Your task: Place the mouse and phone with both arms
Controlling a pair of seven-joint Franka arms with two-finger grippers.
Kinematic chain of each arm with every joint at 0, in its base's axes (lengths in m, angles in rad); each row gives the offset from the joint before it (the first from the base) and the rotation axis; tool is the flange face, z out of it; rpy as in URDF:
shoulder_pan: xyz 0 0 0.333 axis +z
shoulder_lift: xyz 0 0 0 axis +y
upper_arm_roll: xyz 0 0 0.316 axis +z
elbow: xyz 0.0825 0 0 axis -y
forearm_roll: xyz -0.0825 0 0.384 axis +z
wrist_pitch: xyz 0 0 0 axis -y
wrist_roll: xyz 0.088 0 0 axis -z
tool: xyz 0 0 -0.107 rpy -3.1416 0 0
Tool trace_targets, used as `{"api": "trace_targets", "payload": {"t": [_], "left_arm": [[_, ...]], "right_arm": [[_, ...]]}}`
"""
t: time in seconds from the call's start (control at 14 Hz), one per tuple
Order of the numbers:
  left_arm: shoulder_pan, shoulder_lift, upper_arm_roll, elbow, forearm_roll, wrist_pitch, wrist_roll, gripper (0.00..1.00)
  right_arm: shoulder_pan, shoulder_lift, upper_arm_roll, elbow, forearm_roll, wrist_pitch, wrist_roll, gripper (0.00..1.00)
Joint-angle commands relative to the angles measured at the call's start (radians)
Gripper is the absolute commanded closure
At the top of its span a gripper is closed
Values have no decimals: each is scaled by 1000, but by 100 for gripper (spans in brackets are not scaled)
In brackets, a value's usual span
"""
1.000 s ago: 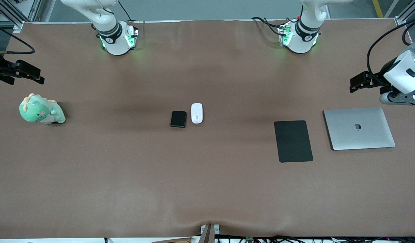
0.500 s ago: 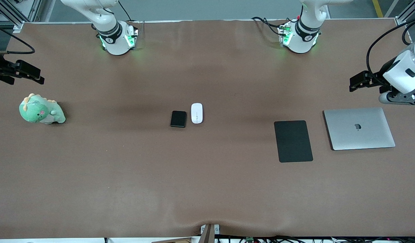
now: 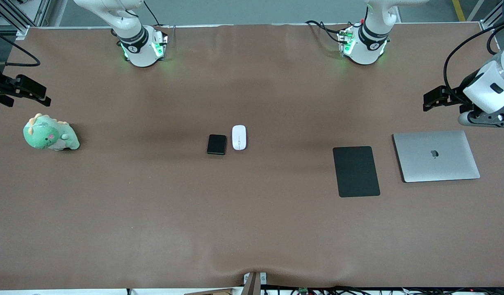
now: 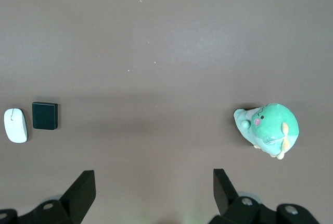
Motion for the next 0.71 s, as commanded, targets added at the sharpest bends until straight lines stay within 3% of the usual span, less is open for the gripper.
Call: {"api": "trace_targets", "payload": {"t": [0.0, 0.64], "left_arm": [[-14, 38, -16, 38, 17, -9, 6, 0], [-154, 81, -73, 35, 2, 104, -162, 0]], "right_arm": [[-12, 0, 7, 19, 6, -34, 1, 0], [-5, 6, 10, 22, 8, -62, 0, 0]]}}
